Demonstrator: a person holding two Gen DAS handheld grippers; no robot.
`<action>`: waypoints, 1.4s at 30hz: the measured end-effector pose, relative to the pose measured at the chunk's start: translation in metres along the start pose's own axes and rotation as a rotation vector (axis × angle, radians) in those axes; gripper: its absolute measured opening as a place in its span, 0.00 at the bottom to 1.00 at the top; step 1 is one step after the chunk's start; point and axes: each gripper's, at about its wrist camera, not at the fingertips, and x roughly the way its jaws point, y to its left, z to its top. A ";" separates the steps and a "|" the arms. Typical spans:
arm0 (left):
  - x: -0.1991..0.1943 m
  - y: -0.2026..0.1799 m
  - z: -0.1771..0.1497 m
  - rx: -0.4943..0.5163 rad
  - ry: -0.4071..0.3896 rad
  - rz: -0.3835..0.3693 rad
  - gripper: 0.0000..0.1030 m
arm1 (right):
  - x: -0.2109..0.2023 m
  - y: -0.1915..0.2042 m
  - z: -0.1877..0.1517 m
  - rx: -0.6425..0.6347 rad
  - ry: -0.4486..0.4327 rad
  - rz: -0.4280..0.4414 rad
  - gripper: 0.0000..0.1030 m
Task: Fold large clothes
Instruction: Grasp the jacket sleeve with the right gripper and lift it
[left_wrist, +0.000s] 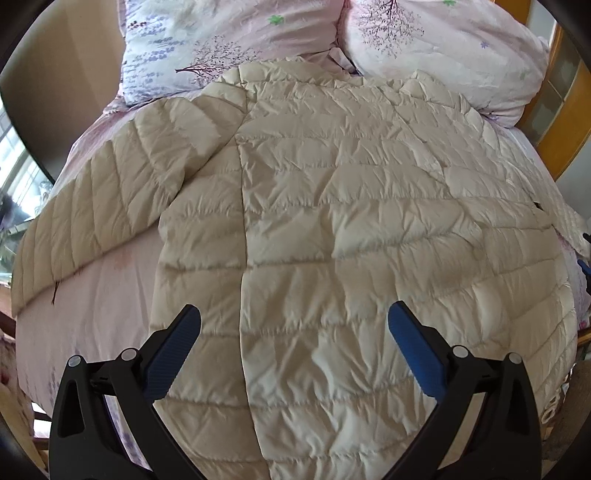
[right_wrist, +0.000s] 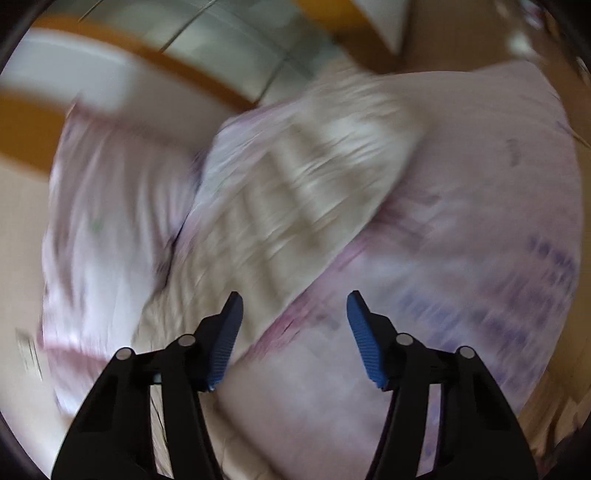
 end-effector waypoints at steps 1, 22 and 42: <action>0.002 0.000 0.003 0.007 0.005 0.003 0.99 | 0.001 -0.009 0.007 0.026 -0.012 -0.002 0.53; 0.001 0.021 0.036 -0.075 -0.160 -0.204 0.99 | -0.010 0.045 0.052 -0.271 -0.278 -0.184 0.05; 0.029 0.021 0.081 -0.365 -0.130 -0.756 0.98 | 0.053 0.256 -0.265 -1.068 0.342 0.327 0.05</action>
